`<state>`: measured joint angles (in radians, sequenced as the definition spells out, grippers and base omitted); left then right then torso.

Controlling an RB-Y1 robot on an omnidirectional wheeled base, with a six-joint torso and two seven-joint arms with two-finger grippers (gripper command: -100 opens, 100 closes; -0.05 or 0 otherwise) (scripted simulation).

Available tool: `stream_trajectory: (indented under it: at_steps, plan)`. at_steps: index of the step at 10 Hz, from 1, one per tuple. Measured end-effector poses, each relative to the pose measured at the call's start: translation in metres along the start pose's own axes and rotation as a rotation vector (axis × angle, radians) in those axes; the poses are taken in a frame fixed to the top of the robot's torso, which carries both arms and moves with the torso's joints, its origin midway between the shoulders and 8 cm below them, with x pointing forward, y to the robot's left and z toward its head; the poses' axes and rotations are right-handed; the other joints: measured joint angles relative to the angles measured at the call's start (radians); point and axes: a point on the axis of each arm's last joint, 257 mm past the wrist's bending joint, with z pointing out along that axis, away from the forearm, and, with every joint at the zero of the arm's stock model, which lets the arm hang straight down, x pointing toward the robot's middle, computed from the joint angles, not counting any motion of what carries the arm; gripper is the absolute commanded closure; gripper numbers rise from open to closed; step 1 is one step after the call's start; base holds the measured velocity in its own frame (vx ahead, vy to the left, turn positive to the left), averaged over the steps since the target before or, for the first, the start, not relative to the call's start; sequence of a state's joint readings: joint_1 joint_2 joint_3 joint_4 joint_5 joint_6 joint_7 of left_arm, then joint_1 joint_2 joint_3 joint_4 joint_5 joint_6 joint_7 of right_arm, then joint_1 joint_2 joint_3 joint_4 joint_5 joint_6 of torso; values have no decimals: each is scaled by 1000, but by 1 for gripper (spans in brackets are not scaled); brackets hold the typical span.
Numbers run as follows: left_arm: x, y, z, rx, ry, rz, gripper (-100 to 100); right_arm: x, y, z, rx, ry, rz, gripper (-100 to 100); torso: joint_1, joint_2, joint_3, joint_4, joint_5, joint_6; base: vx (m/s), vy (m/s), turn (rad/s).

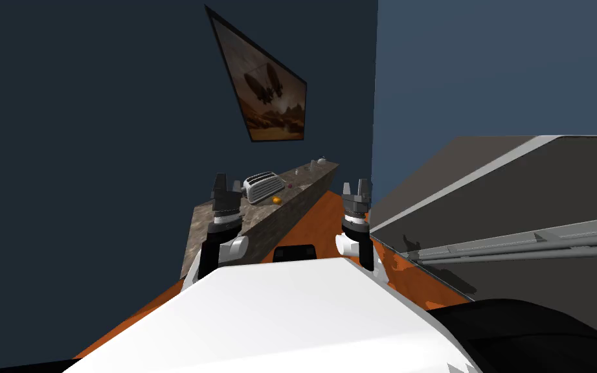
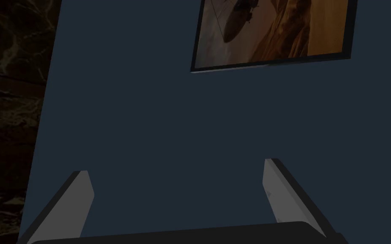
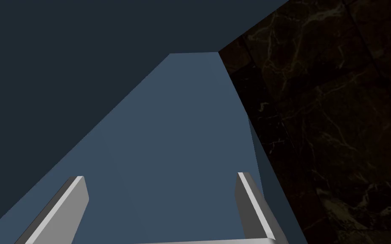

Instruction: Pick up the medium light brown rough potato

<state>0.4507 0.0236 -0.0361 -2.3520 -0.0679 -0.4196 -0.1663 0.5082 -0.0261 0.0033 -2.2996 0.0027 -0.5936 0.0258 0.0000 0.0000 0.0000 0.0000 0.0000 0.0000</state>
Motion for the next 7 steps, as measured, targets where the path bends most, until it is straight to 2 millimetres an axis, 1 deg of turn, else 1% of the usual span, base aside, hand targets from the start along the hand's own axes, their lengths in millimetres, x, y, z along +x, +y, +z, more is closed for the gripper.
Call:
stream_trajectory:
  at_steps: [2,4,5,7]
  plan:
    - [15,13,7,-19,55,3,-100,0,0,0,0,0,0,0,3,6,3,1,1,0,-127,51,-126]
    - [31,34,11,-56,106,3,-100,0,0,0,0,0,0,0,3,9,5,2,1,0,-147,42,-168]
    - [36,46,16,-77,131,5,-100,0,0,0,0,0,0,0,3,10,6,2,1,0,-105,24,-40]
    - [46,58,22,-105,161,4,-100,0,0,0,0,0,0,0,2,6,4,1,0,0,-73,26,-85]
